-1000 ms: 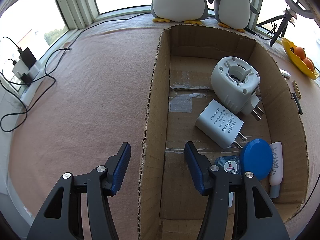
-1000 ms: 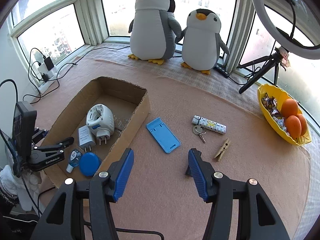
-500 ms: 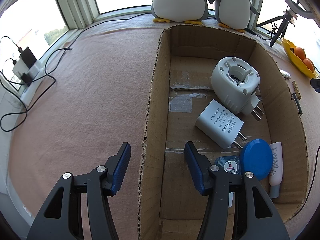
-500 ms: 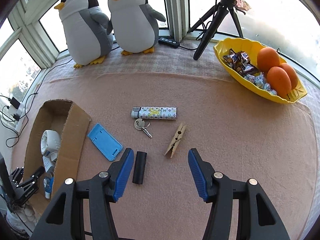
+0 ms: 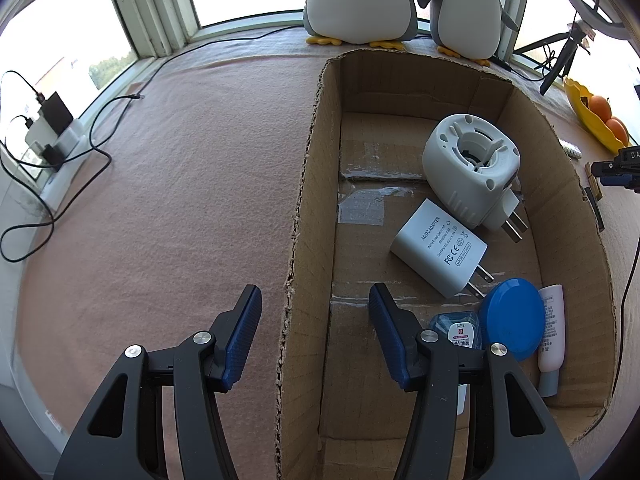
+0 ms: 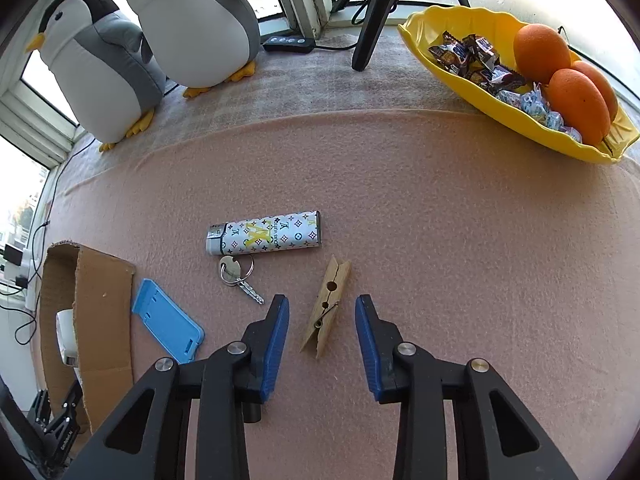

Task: Organize rigid objects
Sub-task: 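Move the right gripper to the wooden clothespin and grasp it, then lift the wooden clothespin with the right gripper toward the box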

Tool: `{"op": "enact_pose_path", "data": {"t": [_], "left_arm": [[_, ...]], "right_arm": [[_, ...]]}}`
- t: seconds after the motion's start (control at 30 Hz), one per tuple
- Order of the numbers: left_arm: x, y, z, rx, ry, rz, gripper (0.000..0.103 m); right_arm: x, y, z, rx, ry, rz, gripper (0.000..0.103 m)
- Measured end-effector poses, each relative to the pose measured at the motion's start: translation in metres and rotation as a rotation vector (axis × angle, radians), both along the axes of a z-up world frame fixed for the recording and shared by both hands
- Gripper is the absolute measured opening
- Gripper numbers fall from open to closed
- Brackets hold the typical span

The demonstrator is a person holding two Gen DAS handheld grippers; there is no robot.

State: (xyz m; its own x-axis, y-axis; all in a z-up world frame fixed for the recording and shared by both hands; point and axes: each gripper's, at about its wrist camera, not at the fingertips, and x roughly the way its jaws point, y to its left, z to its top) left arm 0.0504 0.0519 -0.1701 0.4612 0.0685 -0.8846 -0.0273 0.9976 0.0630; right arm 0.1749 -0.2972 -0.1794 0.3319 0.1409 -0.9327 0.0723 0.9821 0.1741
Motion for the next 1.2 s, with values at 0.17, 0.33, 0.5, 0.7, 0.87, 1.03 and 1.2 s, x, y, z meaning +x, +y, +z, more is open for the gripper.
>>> {"op": "enact_pose_path", "data": {"t": [0.17,0.33,0.5,0.7,0.87,1.03,1.2], "left_arm": [[0.0,0.0,0.0,-0.001,0.0,0.0,0.056],[0.0,0.0,0.0,-0.001,0.0,0.0,0.056],[0.0,0.0,0.0,-0.001,-0.001,0.0,0.056],[0.0,0.001,0.0,-0.001,0.0,0.0,0.056],[0.0,0.001,0.0,0.0,-0.001,-0.001,0.056],[0.0,0.001,0.0,-0.001,-0.001,0.0,0.056],[-0.001,0.001,0.0,-0.002,-0.001,-0.001,0.056]], "right_arm": [[0.013,0.005,-0.005,-0.049,0.017,0.022,0.029],[0.022,0.005,-0.008,-0.085,0.031,0.037,0.022],[0.023,0.003,-0.007,-0.11,0.034,0.054,0.014],[0.017,0.004,-0.006,-0.107,0.028,0.058,0.011],[0.008,0.004,-0.002,-0.098,0.014,0.059,0.011],[-0.008,0.012,0.015,-0.103,-0.028,0.086,0.011],[-0.025,0.032,0.038,-0.089,-0.082,0.141,0.011]]}}
